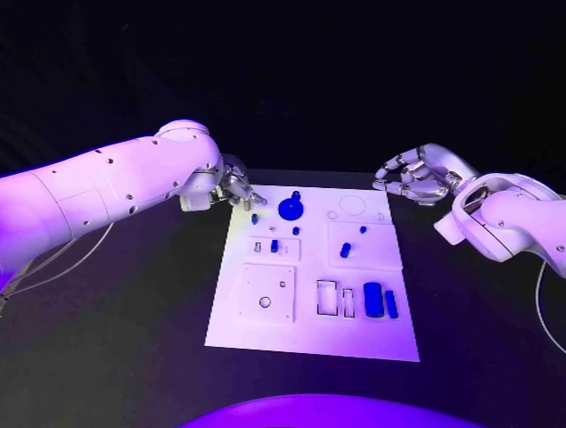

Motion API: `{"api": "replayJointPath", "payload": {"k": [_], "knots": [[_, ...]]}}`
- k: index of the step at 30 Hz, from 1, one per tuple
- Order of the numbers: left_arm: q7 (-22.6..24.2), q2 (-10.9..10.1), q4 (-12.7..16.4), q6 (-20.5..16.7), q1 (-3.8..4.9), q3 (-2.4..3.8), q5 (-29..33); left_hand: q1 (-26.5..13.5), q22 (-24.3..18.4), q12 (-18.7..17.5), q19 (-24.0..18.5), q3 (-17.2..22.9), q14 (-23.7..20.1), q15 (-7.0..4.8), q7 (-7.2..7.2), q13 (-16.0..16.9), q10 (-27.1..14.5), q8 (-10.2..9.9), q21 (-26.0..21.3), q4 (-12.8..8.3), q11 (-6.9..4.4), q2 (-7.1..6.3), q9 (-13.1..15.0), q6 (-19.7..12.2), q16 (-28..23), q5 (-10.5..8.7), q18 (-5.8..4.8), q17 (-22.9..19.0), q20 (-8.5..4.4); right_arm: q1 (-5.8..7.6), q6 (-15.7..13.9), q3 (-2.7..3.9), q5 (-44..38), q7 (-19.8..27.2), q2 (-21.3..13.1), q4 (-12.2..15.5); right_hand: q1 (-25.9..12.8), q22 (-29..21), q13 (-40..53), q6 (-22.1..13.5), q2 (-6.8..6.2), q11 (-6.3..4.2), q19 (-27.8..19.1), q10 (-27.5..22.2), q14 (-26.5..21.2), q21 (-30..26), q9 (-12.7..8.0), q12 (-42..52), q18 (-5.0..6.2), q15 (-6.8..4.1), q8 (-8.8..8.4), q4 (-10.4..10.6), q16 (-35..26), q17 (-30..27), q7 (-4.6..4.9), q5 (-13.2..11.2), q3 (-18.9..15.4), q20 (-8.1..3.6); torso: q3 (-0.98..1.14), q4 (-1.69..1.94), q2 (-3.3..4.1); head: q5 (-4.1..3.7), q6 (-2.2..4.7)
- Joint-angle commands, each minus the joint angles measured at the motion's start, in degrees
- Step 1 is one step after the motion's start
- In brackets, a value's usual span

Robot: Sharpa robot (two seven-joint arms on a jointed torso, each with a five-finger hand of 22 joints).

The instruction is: Assemble the parts on the task board

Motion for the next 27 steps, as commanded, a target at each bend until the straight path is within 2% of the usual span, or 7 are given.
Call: {"api": "replayJointPath", "payload": {"k": [1, 8, 17, 24, 27], "knots": [[0.9, 0.6, -0.9, 2.3, -0.45, -0.11, -1.4, -0.7, 3.7, 0.1, 1.3, -0.6, 5.7, 0.17, -0.12, -0.1, 0.0, -0.2, 0.2, 0.0, 0.25, 0.16, -0.2, 0.5, 0.3, -0.2, 0.46, 14.0, 0.24, -0.07, 0.6, 0.0, -0.2, 0.4, 0.1, 0.1, -0.2, 0.1, 0.0, -0.5, 0.03, 0.08, -0.5, -0.3, 2.4, 0.3, 0.1, -0.1, 0.06, 0.19, 0.34, 0.3, -0.2, 4.3, -0.01, 0.3, 0.0, 0.02, 0.0, -0.05, 0.06, 0.07, -0.02], [1.2, 1.1, -1.7, 2.5, -0.88, -0.25, -1.3, -0.9, 3.8, 0.2, 1.3, -0.8, 5.7, 0.15, -0.16, 0.0, 0.0, -0.2, 0.3, 0.0, 0.22, 0.3, -0.2, 0.7, 0.3, -0.19, 0.44, 14.1, 0.23, -0.11, 0.6, 0.0, -0.2, 0.5, 0.1, 0.1, -0.1, 0.1, 0.1, -0.5, 0.1, 0.07, -0.6, -0.2, 2.4, 0.3, 0.1, 0.0, 0.07, 0.18, 0.36, 0.3, -0.2, 4.3, -0.01, 0.3, 0.0, 0.02, 0.12, 0.01, -0.01, -0.03, -0.25], [1.4, 1.7, -1.9, 3.1, -1.03, -0.4, -0.8, -0.1, 4.2, 0.5, 1.5, -1.7, 5.7, -0.09, -0.56, 0.2, 0.3, 0.5, 0.5, -0.2, -0.11, 1.14, -0.4, 2.4, 0.4, 0.09, 0.37, 14.2, 0.08, -0.12, 0.7, 0.0, -0.2, 0.5, 0.2, 0.1, -0.1, 0.1, 0.1, -0.5, 0.1, 0.07, -0.6, -0.2, 2.4, 0.3, 0.1, 0.0, 0.07, 0.18, 0.36, 0.3, -0.2, 4.3, -0.01, 0.3, 0.0, 0.02, 0.1, 0.0, -0.02, -0.04, -0.44], [1.2, 1.8, -2.2, 3.5, -1.06, -0.44, -0.7, 2.9, 4.5, 0.9, 1.6, -2.1, 5.8, -0.71, -1.45, 0.4, 0.7, 3.3, 0.7, -0.5, -0.86, 2.67, 0.2, 4.9, 0.5, 0.33, 0.31, 14.3, -0.44, -0.12, 0.7, 0.0, -0.2, 0.4, 0.2, 0.0, -0.1, 0.1, 0.1, -0.5, 0.1, 0.07, -0.6, -0.2, 2.4, 0.3, 0.1, 0.0, 0.07, 0.18, 0.36, 0.3, -0.2, 4.3, -0.01, 0.3, 0.0, 0.02, 0.12, 0.01, -0.06, -0.1, -0.62], [1.2, 1.8, -2.2, 3.7, -1.07, -0.45, -0.7, 3.5, 4.5, 1.0, 1.6, -2.2, 5.8, -0.86, -1.64, 0.5, 0.8, 4.1, 0.7, -0.4, -1.03, 2.84, 0.5, 5.2, 0.5, 0.34, 0.31, 14.3, -0.56, -0.12, 0.7, 0.0, -0.2, 0.4, 0.2, 0.0, -0.1, 0.1, 0.1, -0.5, 0.1, 0.07, -0.6, -0.2, 2.4, 0.3, 0.1, 0.0, 0.07, 0.18, 0.36, 0.3, -0.2, 4.3, -0.01, 0.3, 0.0, 0.02, 0.12, 0.04, -0.02, -0.15, -0.63]]}}
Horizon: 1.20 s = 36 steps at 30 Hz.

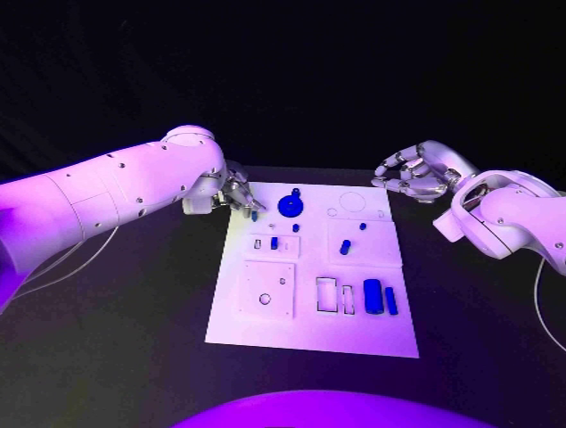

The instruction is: Assemble the parts on the task board

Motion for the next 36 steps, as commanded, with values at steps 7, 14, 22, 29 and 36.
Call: {"api": "replayJointPath", "payload": {"k": [7, 14, 22, 29, 36], "knots": [[0.5, 0.2, 0.1, 1.4, -0.01, 0.0, 0.3, 1.4, 4.7, 0.5, 1.7, -0.4, 5.8, -0.63, -0.31, 0.4, 0.4, 1.6, 0.4, 0.0, -0.55, 0.26, 0.6, 0.6, 0.3, 0.37, 0.28, 14.2, -0.73, -0.04, 0.7, 0.0, -0.2, 0.4, 0.2, -0.1, -0.1, 0.1, 0.1, -0.5, 0.1, 0.07, -0.6, -0.2, 2.4, 0.3, 0.1, 0.0, 0.08, 0.18, 0.36, 0.3, -0.2, 4.3, -0.01, 0.3, 0.0, 0.02, 0.03, -0.01, 0.02, -0.03, -0.23], [0.5, 0.2, 0.0, 0.5, -0.01, 0.0, 1.1, 4.9, 4.8, 0.6, 1.7, 1.1, 5.8, -1.03, -0.76, 0.4, 0.6, 3.4, 0.4, -0.6, -0.98, 2.02, 1.3, -0.2, 0.3, 0.36, 0.26, 14.3, -1.12, -0.08, 0.7, 0.0, -0.2, 0.5, 0.2, -0.1, -0.1, 0.1, 0.1, -0.5, 0.1, 0.07, -0.6, -0.2, 2.4, 0.3, 0.1, 0.0, 0.08, 0.18, 0.36, 0.3, -0.2, 4.3, -0.01, 0.3, 0.0, 0.02, 0.05, -0.02, -0.02, -0.06, -0.36], [0.8, 0.3, -0.2, 0.1, -0.01, -0.01, 2.2, 9.0, 4.9, 0.4, 1.7, 3.9, 5.8, -1.22, -0.93, 0.1, 0.5, 4.4, 0.4, -2.2, -1.18, 3.07, 1.4, -1.1, 0.3, 0.27, 0.24, 14.3, -1.34, -0.12, 0.8, 0.0, -0.2, 0.5, 0.3, -0.2, -0.1, 0.1, 0.1, -0.5, 0.1, 0.07, -0.6, -0.2, 2.4, 0.3, 0.1, 0.0, 0.08, 0.18, 0.36, 0.3, -0.2, 4.3, -0.01, 0.3, 0.0, 0.02, 0.06, 0.01, -0.02, -0.07, -0.47], [1.0, 0.7, -0.7, 0.7, -0.07, -0.27, 3.0, 10.9, 5.0, -0.1, 1.7, 6.4, 5.9, -0.99, -0.49, -0.6, 0.0, 4.0, 0.5, -3.2, -0.86, 3.18, 0.7, -2.0, 0.4, 0.32, 0.21, 14.4, -1.22, -0.15, 0.8, 0.0, -0.2, 0.5, 0.3, -0.1, -0.1, 0.3, 0.1, -0.5, 0.18, 0.07, -0.6, -0.1, 2.5, 0.5, 0.1, 0.0, 0.07, 0.18, 0.41, 0.4, -0.2, 4.4, -0.02, 0.3, 0.0, 0.02, -0.02, -0.06, 0.0, -0.09, -0.58], [1.1, 0.5, -0.8, 0.6, -0.13, -0.43, 3.7, 13.3, 5.1, -0.5, 1.7, 16.0, 5.9, -0.63, 0.22, -1.1, -0.2, 4.1, 0.5, -8.0, -0.45, 2.5, 0.0, -2.4, 0.5, 0.57, 0.23, 14.5, -0.91, -0.16, 0.8, 0.0, -0.2, 0.5, 0.3, -0.1, -0.1, 0.3, 0.1, -0.5, 0.18, 0.07, -0.6, -0.1, 2.5, 0.5, 0.1, 0.0, 0.07, 0.18, 0.41, 0.4, -0.2, 4.4, -0.02, 0.3, 0.0, 0.02, 0.03, 0.0, -0.03, -0.13, -0.67]]}}
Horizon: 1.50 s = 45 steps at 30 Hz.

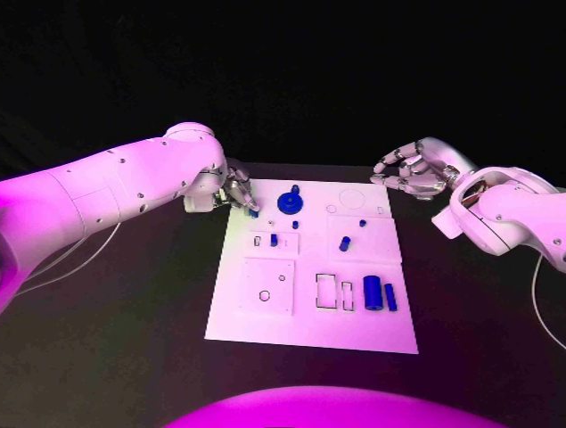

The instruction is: Assemble the parts on the task board

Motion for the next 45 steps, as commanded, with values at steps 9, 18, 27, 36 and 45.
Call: {"api": "replayJointPath", "payload": {"k": [9, 18, 27, 36, 45], "knots": [[0.8, -2.1, 2.9, -1.6, -0.11, 0.14, 4.5, -2.9, 5.2, 0.1, 1.7, 15.2, 5.7, 0.14, 0.11, 0.4, 0.8, 3.4, 0.2, -8.6, 0.07, -2.49, 1.7, 0.0, 0.0, 1.07, 0.23, 14.2, -0.02, -0.05, 0.7, 0.0, -0.2, 0.5, 0.0, 0.0, -0.1, 0.0, 0.1, -0.5, 0.18, 0.07, -0.4, -0.1, 2.5, 0.2, 0.1, 0.0, 0.06, 0.18, 0.18, 0.4, -0.2, 4.4, -0.02, 0.3, 0.0, -0.19, 0.05, 0.11, -0.05, 0.06, -0.01], [1.9, -7.4, 11.3, -5.9, -0.06, 0.83, 9.2, -4.8, 5.4, 0.8, 1.8, 18.6, 5.6, -0.23, -0.3, 1.3, 2.1, 4.6, 0.3, -10.6, -0.35, -4.13, 2.4, 0.8, -0.3, 2.44, 0.21, 13.8, -0.33, -0.05, 0.6, 0.0, -0.2, 0.5, -0.2, 0.1, -0.1, 0.2, 0.0, -0.5, 0.21, 0.07, -0.4, -0.1, 2.5, 0.3, 0.1, 0.0, 0.05, 0.18, 0.21, 0.5, -0.2, 4.3, -0.02, 0.3, 0.0, -0.19, 0.03, 0.12, -0.06, 0.26, -0.02], [4.0, -10.7, 16.5, -6.8, -0.19, 0.94, 5.9, -6.6, 6.1, 1.7, 2.2, 20.0, 5.6, -0.73, -0.86, 2.6, 3.9, 5.2, 0.8, -11.8, -0.89, -6.0, 2.7, 2.0, -0.3, 7.5, 0.04, 13.8, -0.77, -0.05, 0.6, 0.0, -0.1, 0.4, -0.3, 0.1, -0.1, 0.2, 0.0, -0.5, 0.21, 0.07, -0.4, -0.1, 2.5, 0.3, 0.1, 0.0, 0.06, 0.18, 0.21, 0.5, -0.2, 4.4, -0.01, 0.3, 0.0, -0.18, -0.05, 0.17, -0.01, 0.36, -0.11], [4.6, -11.5, 18.5, -5.8, -1.13, 0.71, 1.0, -7.0, 6.5, 2.2, 2.4, 20.1, 5.7, -0.99, -1.17, 3.5, 4.9, 5.1, 1.1, -12.5, -1.19, -6.78, 2.5, 2.9, -0.2, 10.03, -0.04, 13.9, -0.93, -0.11, 0.6, 0.0, -0.1, 0.5, -0.3, 0.1, -0.1, 0.2, 0.0, -0.5, 0.21, 0.07, -0.4, -0.1, 2.5, 0.3, 0.1, 0.0, 0.06, 0.18, 0.21, 0.5, -0.2, 4.4, -0.01, 0.3, 0.0, -0.18, -0.1, 0.08, 0.0, 0.68, -0.24], [4.4, -11.4, 19.5, -5.5, -2.47, 0.38, -1.8, -7.5, 7.4, 3.1, 2.8, 20.0, 5.8, -1.31, -1.56, 5.3, 6.5, 5.0, 1.8, -12.9, -1.56, -7.74, 2.4, 4.1, 0.1, 12.99, -0.25, 14.4, -1.14, -0.23, 0.6, 0.0, -0.1, 0.5, -0.3, 0.1, -0.1, 0.2, 0.0, -0.5, 0.21, 0.07, -0.4, -0.1, 2.5, 0.3, 0.1, 0.0, 0.06, 0.18, 0.21, 0.5, -0.2, 4.4, -0.01, 0.3, 0.0, -0.18, -0.05, 0.04, 0.04, 0.75, -0.37]]}}
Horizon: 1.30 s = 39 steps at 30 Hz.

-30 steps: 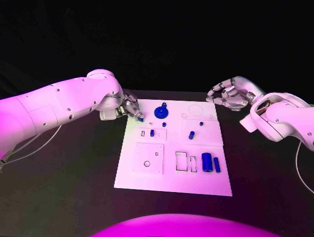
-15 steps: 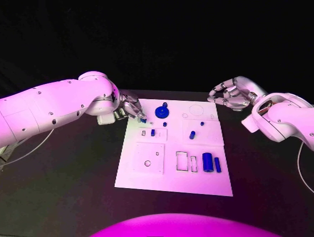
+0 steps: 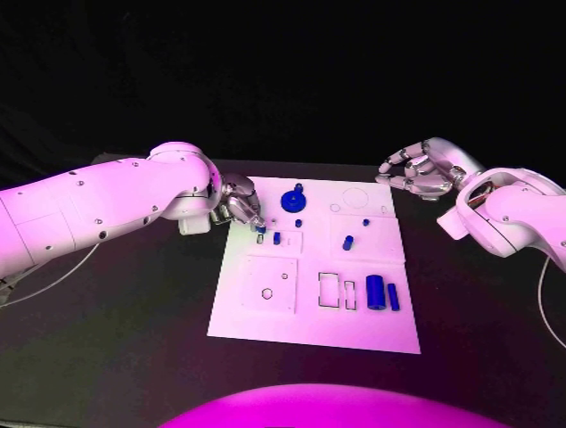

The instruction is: Assemble the parts on the task board

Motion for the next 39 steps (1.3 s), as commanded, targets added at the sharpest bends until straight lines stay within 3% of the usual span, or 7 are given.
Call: {"api": "replayJointPath", "payload": {"k": [1, 8, 20, 39], "knots": [[0.7, 0.0, 0.5, 0.3, -0.34, -0.04, -2.8, -0.2, 7.4, 0.4, 2.8, 9.9, 5.8, -0.55, -0.09, 0.4, 0.7, 0.1, 0.5, -10.4, 0.04, -0.54, 0.0, 0.7, 0.1, 1.1, -0.26, 14.4, -0.34, -0.06, 0.6, 0.0, -0.2, 0.5, 0.0, 0.0, -0.1, 0.1, 0.0, -0.5, 0.21, 0.07, -0.4, -0.1, 2.5, 0.3, 0.1, 0.0, 0.06, 0.18, 0.22, 0.3, -0.2, 4.3, -0.01, 0.3, 0.1, -0.18, 0.05, 0.06, 0.04, -0.08, -0.15], [0.2, 0.0, 0.9, 1.1, -0.75, -0.16, -3.1, -0.7, 7.9, 0.7, 3.0, 9.2, 5.9, -0.79, -0.38, 1.1, 1.5, 0.2, 0.8, -10.4, -0.24, -1.03, 0.1, 1.4, 0.3, 5.17, -0.36, 14.6, -0.52, -0.08, 0.6, 0.0, -0.2, 0.5, 0.0, 0.1, -0.2, 0.0, -0.1, -0.5, 0.22, 0.07, -0.5, -0.2, 2.4, 0.2, 0.1, -0.1, 0.08, 0.18, 0.22, 0.4, -0.2, 4.3, -0.01, 0.4, 0.1, -0.18, 0.08, 0.04, 0.02, -0.05, -0.17], [-0.8, 0.2, 0.7, 1.7, -1.21, -0.38, -3.3, -0.8, 8.0, 0.9, 3.0, 8.8, 5.9, -0.88, -0.49, 1.7, 1.8, 0.3, 0.9, -10.4, -0.34, -1.19, 0.4, 1.7, 0.4, 6.79, -0.38, 14.7, -0.59, -0.09, 0.6, 0.0, -0.2, 0.5, 0.0, 0.1, -0.2, 0.0, -0.1, -0.5, 0.22, 0.07, -0.5, -0.2, 2.4, 0.2, 0.1, -0.1, 0.08, 0.18, 0.22, 0.4, -0.2, 4.3, -0.01, 0.4, 0.1, -0.18, 0.08, 0.01, 0.02, -0.01, -0.11], [-1.7, 0.2, 0.2, 1.7, -1.34, -0.43, -3.7, -0.8, 8.1, 1.1, 3.1, 8.7, 6.0, -0.9, -0.52, 1.9, 2.0, 0.4, 0.9, -10.4, -0.37, -1.24, 0.5, 1.7, 0.5, 7.2, -0.41, 14.8, -0.61, -0.12, 0.7, 0.0, -0.1, 0.5, -0.1, 0.0, -0.2, 0.0, -0.1, -0.5, 0.22, 0.07, -0.5, -0.2, 2.4, 0.2, 0.1, -0.1, 0.08, 0.18, 0.22, 0.4, -0.2, 4.3, -0.01, 0.4, 0.1, -0.18, 0.07, 0.04, 0.03, 0.04, -0.16]]}}
